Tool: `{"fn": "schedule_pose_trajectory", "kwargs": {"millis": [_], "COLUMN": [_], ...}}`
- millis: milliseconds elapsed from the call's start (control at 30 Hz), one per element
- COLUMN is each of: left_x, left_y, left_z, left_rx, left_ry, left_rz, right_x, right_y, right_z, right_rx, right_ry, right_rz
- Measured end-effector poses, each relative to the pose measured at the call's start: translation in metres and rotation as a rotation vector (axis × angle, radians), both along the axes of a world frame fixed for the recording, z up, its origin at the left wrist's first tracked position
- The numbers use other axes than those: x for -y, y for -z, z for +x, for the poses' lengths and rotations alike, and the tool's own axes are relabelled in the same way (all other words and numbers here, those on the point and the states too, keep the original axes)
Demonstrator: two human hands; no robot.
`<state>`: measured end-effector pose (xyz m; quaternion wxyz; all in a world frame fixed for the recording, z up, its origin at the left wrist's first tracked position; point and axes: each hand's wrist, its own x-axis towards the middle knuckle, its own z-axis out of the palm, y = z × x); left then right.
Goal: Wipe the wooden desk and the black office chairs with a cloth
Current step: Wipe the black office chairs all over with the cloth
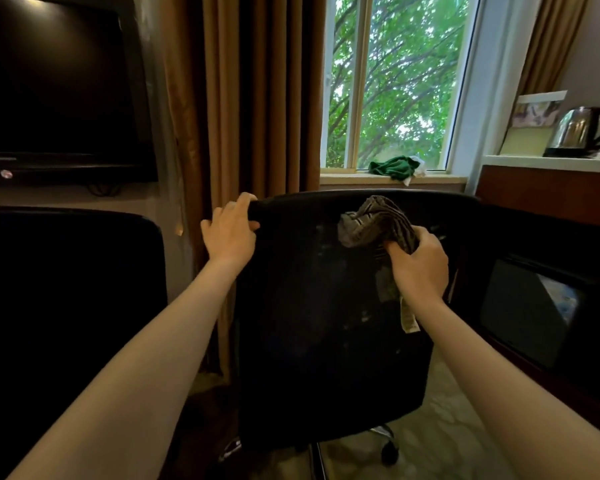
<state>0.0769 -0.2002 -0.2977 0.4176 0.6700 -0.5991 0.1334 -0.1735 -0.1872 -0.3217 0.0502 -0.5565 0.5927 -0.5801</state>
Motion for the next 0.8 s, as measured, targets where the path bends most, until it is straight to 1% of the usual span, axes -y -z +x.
{"fn": "schedule_pose_trajectory", "kwargs": {"millis": [67, 133, 267, 367, 433, 467, 500, 533, 600, 633, 700, 767, 800], "left_x": [-0.001, 0.0, 0.004, -0.002, -0.008, -0.011, -0.015, -0.019, -0.025, -0.025, -0.019, -0.01, -0.005], "left_y": [-0.004, -0.006, -0.006, -0.004, -0.005, -0.006, -0.008, -0.011, -0.017, -0.019, -0.021, -0.014, -0.007], "left_z": [0.01, 0.019, 0.032, 0.027, 0.026, 0.027, 0.029, 0.032, 0.034, 0.035, 0.032, 0.03, 0.03], "left_rx": [-0.06, -0.08, -0.187, -0.408, -0.473, -0.462, -0.405, -0.304, -0.044, 0.071, 0.213, 0.24, 0.235], "left_ry": [0.018, 0.045, 0.142, 0.214, 0.269, 0.296, 0.321, 0.339, 0.379, 0.388, 0.384, 0.373, 0.371], "left_rz": [0.054, 0.118, 0.222, 0.137, 0.025, -0.042, -0.127, -0.223, -0.376, -0.401, -0.349, -0.259, -0.264], "right_x": [0.003, 0.004, 0.005, 0.006, 0.007, 0.009, 0.013, 0.017, 0.024, 0.029, 0.04, 0.054, 0.06], "right_y": [-0.005, -0.009, -0.022, -0.04, -0.052, -0.057, -0.062, -0.067, -0.076, -0.079, -0.076, -0.062, -0.054], "right_z": [0.009, 0.019, 0.041, 0.061, 0.076, 0.084, 0.091, 0.098, 0.111, 0.117, 0.125, 0.126, 0.125], "right_rx": [-0.02, -0.043, -0.119, -0.201, -0.283, -0.338, -0.395, -0.451, -0.582, -0.647, -0.766, -0.867, -0.89], "right_ry": [0.008, 0.012, 0.032, 0.003, -0.005, -0.006, -0.004, 0.002, 0.024, 0.048, 0.105, 0.117, 0.11], "right_rz": [-0.016, -0.048, -0.167, -0.256, -0.308, -0.321, -0.327, -0.333, -0.383, -0.459, -0.63, -0.729, -0.755]}}
